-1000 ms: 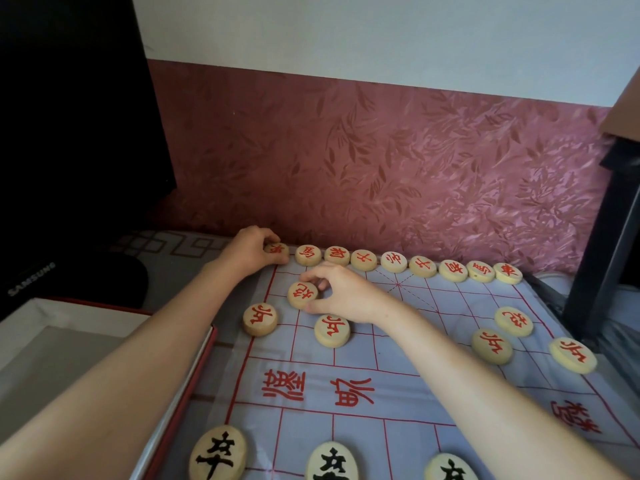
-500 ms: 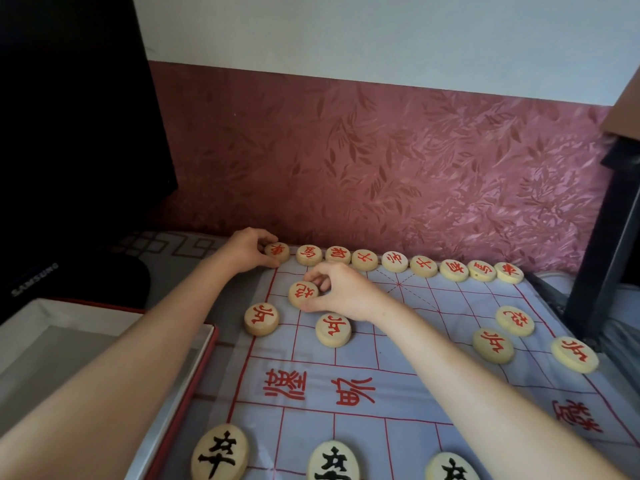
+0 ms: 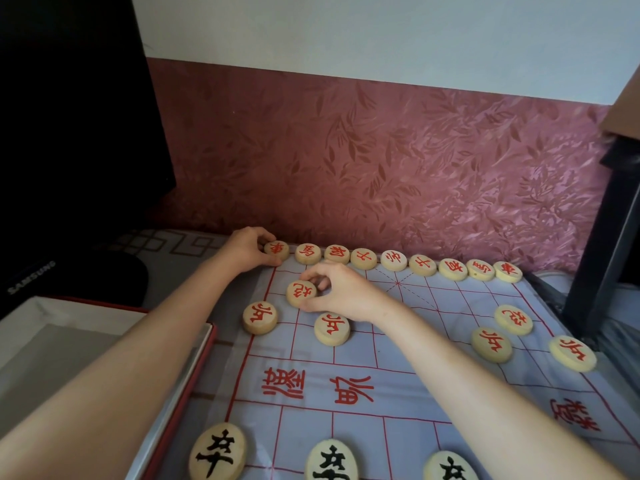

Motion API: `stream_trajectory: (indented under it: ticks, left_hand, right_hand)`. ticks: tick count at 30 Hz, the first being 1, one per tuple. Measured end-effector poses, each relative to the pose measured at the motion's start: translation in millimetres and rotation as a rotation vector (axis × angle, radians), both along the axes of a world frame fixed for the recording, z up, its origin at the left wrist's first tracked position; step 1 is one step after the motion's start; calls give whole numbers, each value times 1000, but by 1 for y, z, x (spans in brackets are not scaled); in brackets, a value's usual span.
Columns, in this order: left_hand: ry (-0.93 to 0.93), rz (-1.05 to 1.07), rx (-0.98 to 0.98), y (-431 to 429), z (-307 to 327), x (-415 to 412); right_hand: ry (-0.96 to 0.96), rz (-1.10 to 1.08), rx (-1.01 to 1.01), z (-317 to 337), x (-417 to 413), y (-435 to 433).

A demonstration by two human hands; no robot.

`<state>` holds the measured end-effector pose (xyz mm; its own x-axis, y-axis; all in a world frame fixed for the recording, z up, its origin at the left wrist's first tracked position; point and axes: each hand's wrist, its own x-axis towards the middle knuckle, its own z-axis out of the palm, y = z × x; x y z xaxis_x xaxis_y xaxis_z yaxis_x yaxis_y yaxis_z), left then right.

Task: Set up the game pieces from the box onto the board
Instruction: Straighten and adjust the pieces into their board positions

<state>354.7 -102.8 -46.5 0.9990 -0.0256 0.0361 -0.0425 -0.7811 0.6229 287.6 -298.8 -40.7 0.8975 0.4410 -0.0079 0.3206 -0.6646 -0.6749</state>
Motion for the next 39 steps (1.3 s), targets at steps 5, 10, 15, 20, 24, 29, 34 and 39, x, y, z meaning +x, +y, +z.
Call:
stream_trajectory:
  ticks: [5, 10, 15, 20, 24, 29, 34, 39]
  left_hand:
    - [-11, 1, -1, 0, -1, 0]
    - [-20, 4, -21, 0, -5, 0]
    - [-28, 0, -15, 0, -7, 1]
    - [-22, -5, -8, 1, -8, 2]
    - [-36, -6, -7, 2, -9, 1]
    - [-39, -6, -3, 2, -9, 1]
    - [-56, -11, 6, 1, -8, -1]
    - [-46, -8, -14, 1, -8, -1]
  right_hand:
    - [9, 8, 5, -1, -1, -1]
    - [11, 13, 0, 0, -1, -2]
    - [28, 17, 0, -1, -1, -2]
    - [47, 7, 25, -5, 1, -3]
    - [61, -13, 46, -7, 1, -3]
    - [37, -12, 42, -9, 2, -3]
    - [36, -9, 47, -10, 2, -3]
    - [28, -13, 48, -10, 1, -2]
